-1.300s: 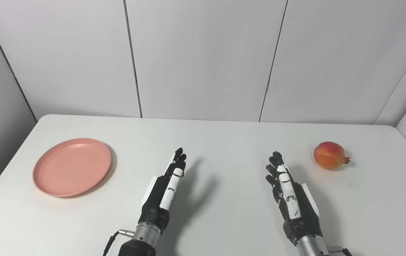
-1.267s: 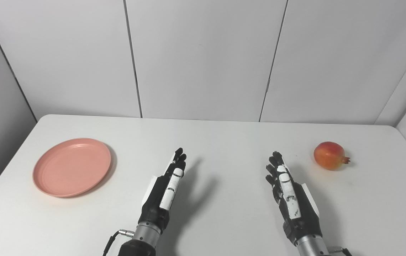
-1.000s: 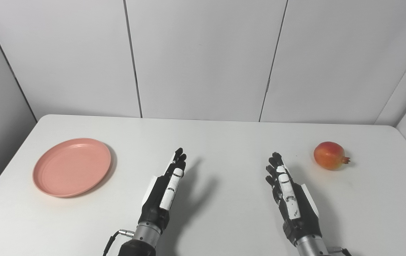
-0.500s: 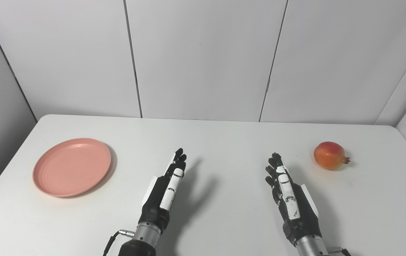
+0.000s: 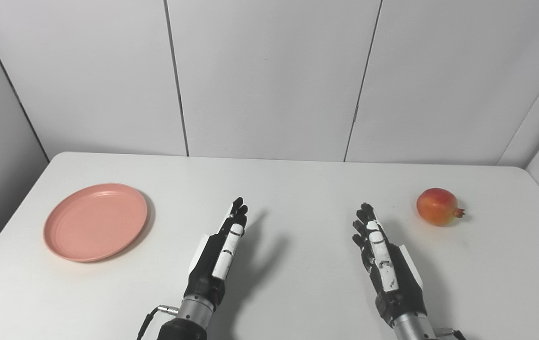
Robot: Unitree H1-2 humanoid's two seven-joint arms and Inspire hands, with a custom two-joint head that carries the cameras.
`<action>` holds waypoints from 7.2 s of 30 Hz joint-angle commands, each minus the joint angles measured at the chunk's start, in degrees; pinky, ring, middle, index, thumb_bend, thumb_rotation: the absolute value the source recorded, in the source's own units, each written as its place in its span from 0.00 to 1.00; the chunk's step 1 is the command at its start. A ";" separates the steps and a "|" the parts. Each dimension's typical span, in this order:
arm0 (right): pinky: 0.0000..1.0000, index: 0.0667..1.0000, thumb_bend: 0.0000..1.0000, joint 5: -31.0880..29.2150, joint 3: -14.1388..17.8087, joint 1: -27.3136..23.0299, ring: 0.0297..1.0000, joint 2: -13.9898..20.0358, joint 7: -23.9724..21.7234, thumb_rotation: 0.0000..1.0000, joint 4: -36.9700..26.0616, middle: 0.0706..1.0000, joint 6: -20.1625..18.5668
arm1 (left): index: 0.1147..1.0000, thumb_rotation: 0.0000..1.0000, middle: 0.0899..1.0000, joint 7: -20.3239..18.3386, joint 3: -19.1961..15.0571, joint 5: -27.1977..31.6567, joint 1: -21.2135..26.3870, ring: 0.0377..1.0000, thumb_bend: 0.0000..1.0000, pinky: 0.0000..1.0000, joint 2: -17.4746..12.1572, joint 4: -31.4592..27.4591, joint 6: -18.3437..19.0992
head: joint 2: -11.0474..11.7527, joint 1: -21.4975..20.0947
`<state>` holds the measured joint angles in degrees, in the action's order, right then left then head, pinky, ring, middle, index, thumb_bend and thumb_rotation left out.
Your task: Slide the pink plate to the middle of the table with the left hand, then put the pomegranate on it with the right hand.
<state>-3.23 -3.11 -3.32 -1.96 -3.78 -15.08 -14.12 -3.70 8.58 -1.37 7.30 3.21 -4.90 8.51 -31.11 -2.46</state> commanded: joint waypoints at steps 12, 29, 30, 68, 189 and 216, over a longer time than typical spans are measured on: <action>1.00 1.00 0.35 -0.67 0.05 -1.69 1.00 -0.18 -0.16 1.00 -1.02 1.00 1.85 | 1.00 1.00 1.00 -0.29 0.24 0.04 1.75 1.00 0.45 1.00 0.61 -1.21 -1.16 | 0.08 0.13; 1.00 1.00 0.34 -0.57 -0.03 -1.70 1.00 -0.08 -0.28 1.00 -0.79 1.00 2.19 | 1.00 1.00 1.00 -0.46 0.27 0.06 1.83 1.00 0.46 1.00 0.41 -0.76 -1.72 | 0.17 0.13; 1.00 1.00 0.35 -0.71 0.00 -1.70 1.00 -0.10 -0.33 1.00 -0.76 1.00 2.18 | 1.00 1.00 1.00 -0.47 0.26 0.07 1.83 1.00 0.45 1.00 0.40 -0.69 -1.89 | 0.17 0.13; 1.00 1.00 0.35 -1.00 0.06 -1.84 1.00 -0.19 -0.18 1.00 -0.86 1.00 1.63 | 1.00 1.00 1.00 -0.44 0.19 0.08 1.91 1.00 0.46 1.00 0.37 -0.88 -1.39 | 0.15 0.13; 1.00 1.00 0.32 -1.39 -0.13 -1.93 0.99 -0.36 -0.01 1.00 -0.07 1.00 2.16 | 1.00 1.00 1.00 -0.72 0.00 0.60 1.80 1.00 0.45 1.00 0.35 -1.09 -1.05 | 0.50 0.11; 1.00 1.00 0.32 -1.46 -0.06 -1.99 0.99 -0.60 0.11 1.00 0.39 1.00 2.70 | 1.00 1.00 1.00 -1.31 -0.20 0.67 1.91 1.00 0.46 1.00 0.42 -0.56 -1.45 | 0.44 -0.14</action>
<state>-4.50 -3.15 -3.68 -2.21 -3.64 -13.43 -14.05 -4.63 8.34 -1.31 7.42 3.16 -4.48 8.41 -30.59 -2.64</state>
